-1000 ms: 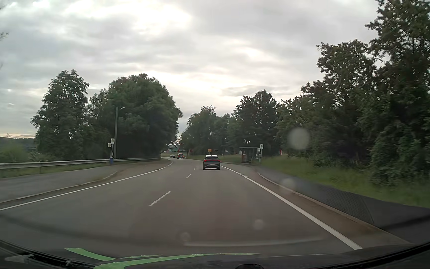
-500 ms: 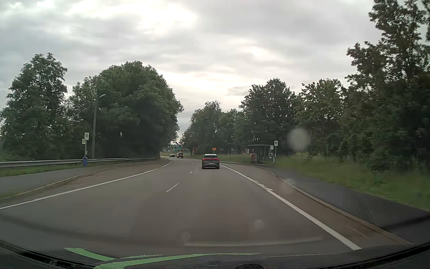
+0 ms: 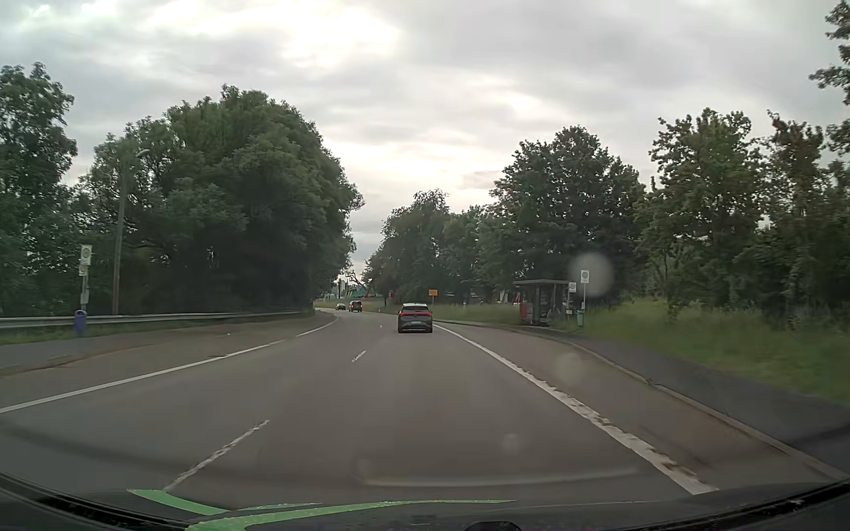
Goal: Follow the waypoints while adhering to traffic rules and regulations
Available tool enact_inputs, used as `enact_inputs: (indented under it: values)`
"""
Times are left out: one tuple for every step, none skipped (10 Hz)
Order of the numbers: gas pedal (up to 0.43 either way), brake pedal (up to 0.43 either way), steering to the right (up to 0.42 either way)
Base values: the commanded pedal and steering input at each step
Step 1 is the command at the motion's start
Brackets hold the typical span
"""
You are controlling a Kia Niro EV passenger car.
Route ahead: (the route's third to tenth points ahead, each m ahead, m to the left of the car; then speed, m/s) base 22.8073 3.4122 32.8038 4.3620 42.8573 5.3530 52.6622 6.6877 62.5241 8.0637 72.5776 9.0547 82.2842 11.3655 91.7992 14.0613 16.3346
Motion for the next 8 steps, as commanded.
enact_inputs:
  values:
    - [0.0,0.238,-0.012]
    - [0.0,0.238,-0.012]
    - [0.0,0.238,-0.012]
    - [0.0,0.244,-0.012]
    - [0.0,0.244,-0.011]
    - [0.0,0.238,-0.011]
    - [0.0,0.244,-0.012]
    - [0.0,0.25,-0.011]
